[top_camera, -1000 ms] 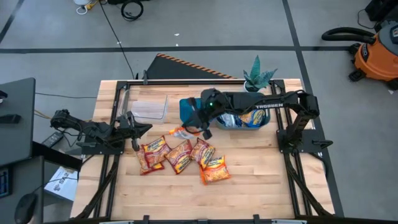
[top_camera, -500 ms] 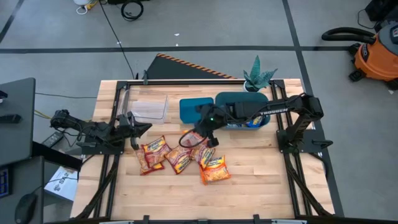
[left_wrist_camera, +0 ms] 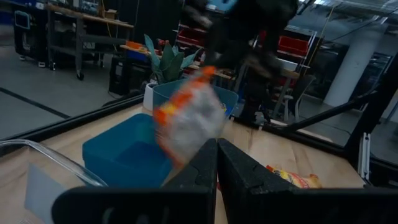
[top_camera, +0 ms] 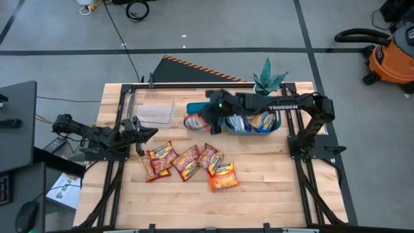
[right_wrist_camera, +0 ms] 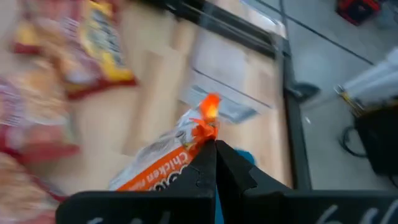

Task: Sort Maruchan noodles
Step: Put the orange noodle pack into the blue bin

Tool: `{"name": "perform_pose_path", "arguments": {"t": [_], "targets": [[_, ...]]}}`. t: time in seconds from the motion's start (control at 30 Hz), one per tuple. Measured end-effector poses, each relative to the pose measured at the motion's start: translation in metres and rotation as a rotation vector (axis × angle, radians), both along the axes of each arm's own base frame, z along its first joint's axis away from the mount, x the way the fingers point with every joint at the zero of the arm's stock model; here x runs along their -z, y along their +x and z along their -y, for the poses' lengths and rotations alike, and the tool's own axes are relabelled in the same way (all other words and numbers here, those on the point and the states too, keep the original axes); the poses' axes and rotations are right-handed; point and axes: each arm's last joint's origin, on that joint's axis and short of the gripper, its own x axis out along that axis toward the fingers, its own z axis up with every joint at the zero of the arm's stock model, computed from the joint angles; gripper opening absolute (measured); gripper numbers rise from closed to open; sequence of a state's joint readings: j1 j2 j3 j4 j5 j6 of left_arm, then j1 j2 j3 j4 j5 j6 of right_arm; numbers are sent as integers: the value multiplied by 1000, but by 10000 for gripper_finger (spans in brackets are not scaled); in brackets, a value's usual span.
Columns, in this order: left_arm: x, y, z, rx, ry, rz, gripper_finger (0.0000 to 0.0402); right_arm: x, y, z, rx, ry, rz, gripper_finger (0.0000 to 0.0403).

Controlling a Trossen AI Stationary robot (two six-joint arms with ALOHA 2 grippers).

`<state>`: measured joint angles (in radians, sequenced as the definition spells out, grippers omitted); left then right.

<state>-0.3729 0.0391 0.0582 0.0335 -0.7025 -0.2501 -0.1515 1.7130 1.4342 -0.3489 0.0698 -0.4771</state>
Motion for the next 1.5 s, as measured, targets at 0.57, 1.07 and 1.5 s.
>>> {"name": "perform_pose_path", "arguments": {"t": [0.57, 1.07, 1.5], "targets": [[0, 0, 0, 0, 0, 0, 16, -5, -20, 53, 92, -9, -29, 7], [0, 0, 0, 0, 0, 0, 16, 45, -2, 13, -115, 369, -233, 101], [0, 0, 0, 0, 0, 0, 16, 75, -23, -92, -85, 495, -579, 182]]}}
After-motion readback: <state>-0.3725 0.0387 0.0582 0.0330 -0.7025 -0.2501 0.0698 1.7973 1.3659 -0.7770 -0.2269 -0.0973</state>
